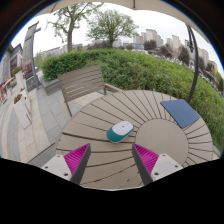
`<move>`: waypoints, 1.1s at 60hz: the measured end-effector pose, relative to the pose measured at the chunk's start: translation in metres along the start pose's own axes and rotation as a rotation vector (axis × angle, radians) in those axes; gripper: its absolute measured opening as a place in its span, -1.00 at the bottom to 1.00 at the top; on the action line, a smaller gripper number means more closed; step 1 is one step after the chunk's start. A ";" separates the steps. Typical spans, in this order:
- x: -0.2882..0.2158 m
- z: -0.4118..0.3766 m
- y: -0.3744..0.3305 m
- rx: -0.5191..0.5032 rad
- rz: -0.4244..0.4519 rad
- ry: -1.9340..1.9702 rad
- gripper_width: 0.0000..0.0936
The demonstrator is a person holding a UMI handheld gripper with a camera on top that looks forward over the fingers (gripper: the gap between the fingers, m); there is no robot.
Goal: Arrange mouse
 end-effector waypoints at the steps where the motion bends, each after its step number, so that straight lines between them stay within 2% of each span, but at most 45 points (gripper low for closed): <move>1: 0.000 0.000 0.005 0.002 0.006 0.003 0.83; 27: -0.022 0.006 0.096 0.034 0.072 0.052 0.83; 53: -0.045 -0.001 0.139 -0.022 0.080 0.020 0.82; 60: -0.043 -0.006 0.143 -0.033 0.071 0.010 0.78; 66: -0.042 -0.004 0.143 -0.011 0.079 -0.007 0.59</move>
Point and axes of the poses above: the point between the fingertips, and its own axes, seen from behind it with the camera up: z to the right, x down, y forward, the way the camera looks, the point moved 8 cm from there along -y, backward, against the way the camera looks, and after that the axes turned 2 degrees about -y, right-handed, at the moved point
